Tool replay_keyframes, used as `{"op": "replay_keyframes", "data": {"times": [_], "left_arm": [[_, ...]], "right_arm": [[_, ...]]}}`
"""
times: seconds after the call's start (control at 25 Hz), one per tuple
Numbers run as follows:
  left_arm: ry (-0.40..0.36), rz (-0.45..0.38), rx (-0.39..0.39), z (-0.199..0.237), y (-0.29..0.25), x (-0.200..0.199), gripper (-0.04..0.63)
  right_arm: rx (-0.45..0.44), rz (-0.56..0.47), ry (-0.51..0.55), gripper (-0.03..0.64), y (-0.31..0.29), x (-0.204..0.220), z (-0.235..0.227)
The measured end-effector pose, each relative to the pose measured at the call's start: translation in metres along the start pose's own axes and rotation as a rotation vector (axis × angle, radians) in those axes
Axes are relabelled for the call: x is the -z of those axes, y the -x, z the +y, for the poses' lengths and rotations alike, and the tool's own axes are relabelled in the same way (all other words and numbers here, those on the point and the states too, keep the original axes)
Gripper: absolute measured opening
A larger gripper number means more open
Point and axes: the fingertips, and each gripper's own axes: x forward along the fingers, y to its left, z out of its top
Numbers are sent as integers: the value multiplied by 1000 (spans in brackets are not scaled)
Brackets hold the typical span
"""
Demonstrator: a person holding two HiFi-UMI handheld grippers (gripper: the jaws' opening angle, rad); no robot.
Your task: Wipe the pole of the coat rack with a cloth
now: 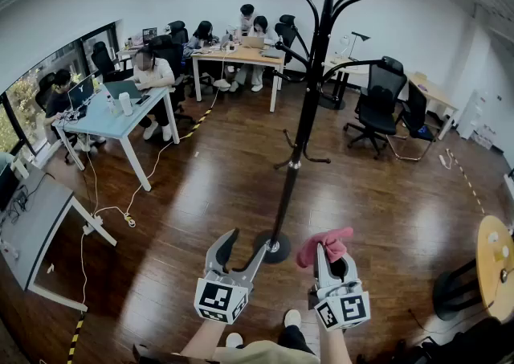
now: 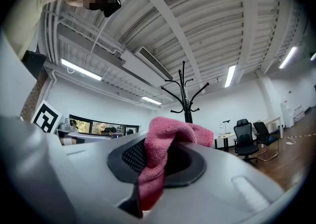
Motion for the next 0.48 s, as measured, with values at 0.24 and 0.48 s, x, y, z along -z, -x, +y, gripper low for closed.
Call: {"op": "replay_keyframes", "data": {"times": [0.24, 0.48], "left_arm": [[-51, -35, -14, -38, -80, -10, 250], [-80, -34, -49, -71, -144, -16, 250]], "right_arm": [[-23, -26, -31, 57, -12, -12, -84], [-64, -52, -64, 57, -30, -18, -158]]}}
